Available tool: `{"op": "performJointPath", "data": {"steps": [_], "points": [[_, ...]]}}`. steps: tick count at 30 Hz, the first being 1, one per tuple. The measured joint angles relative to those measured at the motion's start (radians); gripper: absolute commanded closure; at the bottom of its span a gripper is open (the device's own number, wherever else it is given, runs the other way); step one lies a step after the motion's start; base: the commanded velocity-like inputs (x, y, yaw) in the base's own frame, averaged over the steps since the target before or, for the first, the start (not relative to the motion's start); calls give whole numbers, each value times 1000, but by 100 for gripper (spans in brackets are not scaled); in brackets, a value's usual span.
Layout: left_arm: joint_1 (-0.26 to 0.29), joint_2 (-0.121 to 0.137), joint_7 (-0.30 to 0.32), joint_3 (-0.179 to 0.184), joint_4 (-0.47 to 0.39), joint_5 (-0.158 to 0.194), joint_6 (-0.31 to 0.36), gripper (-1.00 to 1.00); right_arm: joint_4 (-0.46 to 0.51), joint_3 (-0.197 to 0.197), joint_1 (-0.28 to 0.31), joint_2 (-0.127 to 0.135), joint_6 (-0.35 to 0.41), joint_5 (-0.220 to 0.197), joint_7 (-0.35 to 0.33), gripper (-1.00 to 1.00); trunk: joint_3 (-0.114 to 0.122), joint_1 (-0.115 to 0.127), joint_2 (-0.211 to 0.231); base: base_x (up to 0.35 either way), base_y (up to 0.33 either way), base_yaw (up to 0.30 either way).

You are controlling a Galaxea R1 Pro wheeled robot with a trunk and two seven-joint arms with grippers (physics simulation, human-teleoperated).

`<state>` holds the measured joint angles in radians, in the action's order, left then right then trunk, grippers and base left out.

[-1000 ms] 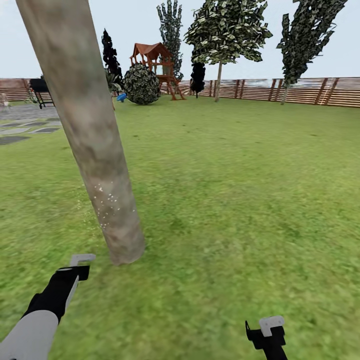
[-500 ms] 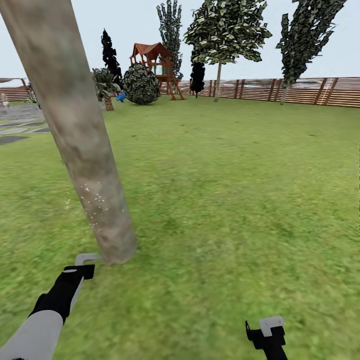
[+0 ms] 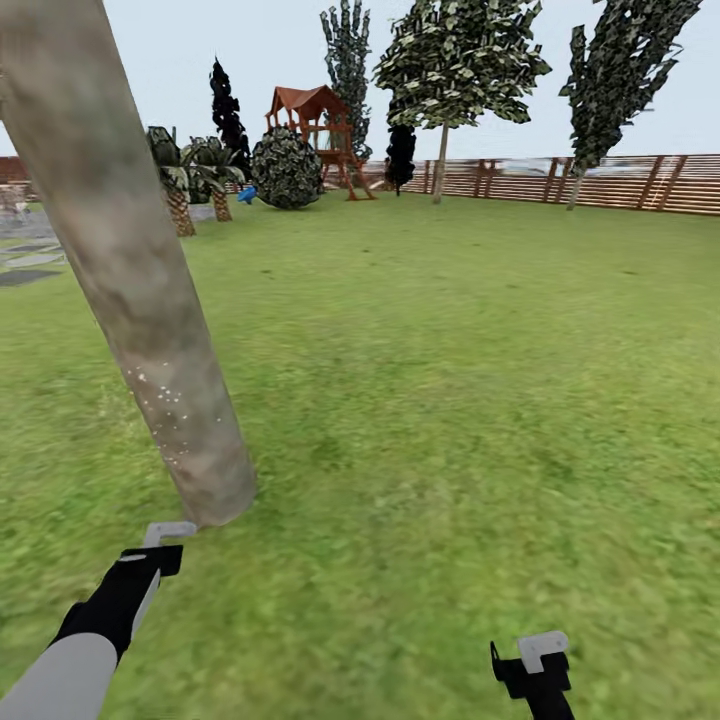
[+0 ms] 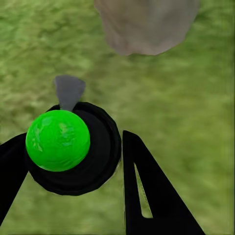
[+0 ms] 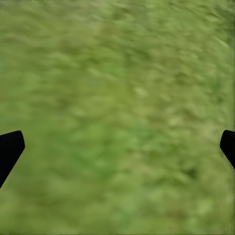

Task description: In the garden, pick up the pesticide atomizer on the floor and spray pesticide onto both trees until each tree trunk is fully covered.

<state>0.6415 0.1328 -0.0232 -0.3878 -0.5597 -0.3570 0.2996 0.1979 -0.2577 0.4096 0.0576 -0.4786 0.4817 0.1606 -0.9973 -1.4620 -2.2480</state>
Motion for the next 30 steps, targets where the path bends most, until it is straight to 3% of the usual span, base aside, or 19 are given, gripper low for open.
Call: {"op": "performJointPath", "data": {"steps": [2, 9, 15, 22, 30], "points": [[0, 2, -20, -2, 1, 0, -42, 100, 0, 0, 0, -1, 0, 0, 0, -100, 0, 0, 0, 268, -145, 274], [0, -6, -26, -3, 1, 1, -48, 100, 0, 0, 0, 0, 0, 0, 0, -100, 0, 0, 0, 285, -95, 278], [0, -11, -23, 3, -1, 3, -50, 100, 0, 0, 0, 0, 0, 0, -1, -100, 0, 0, 0, 30, -12, 266], [0, -32, -25, 6, -2, 1, -50, 100, 0, 0, 0, 1, 0, 0, 0, -100, 0, 0, 0, 15, -104, 27], [0, -35, -27, 6, -3, 2, -50, 100, 0, 0, 0, 1, 0, 0, 0, -100, 0, 0, 0, 143, -262, 0]]}}
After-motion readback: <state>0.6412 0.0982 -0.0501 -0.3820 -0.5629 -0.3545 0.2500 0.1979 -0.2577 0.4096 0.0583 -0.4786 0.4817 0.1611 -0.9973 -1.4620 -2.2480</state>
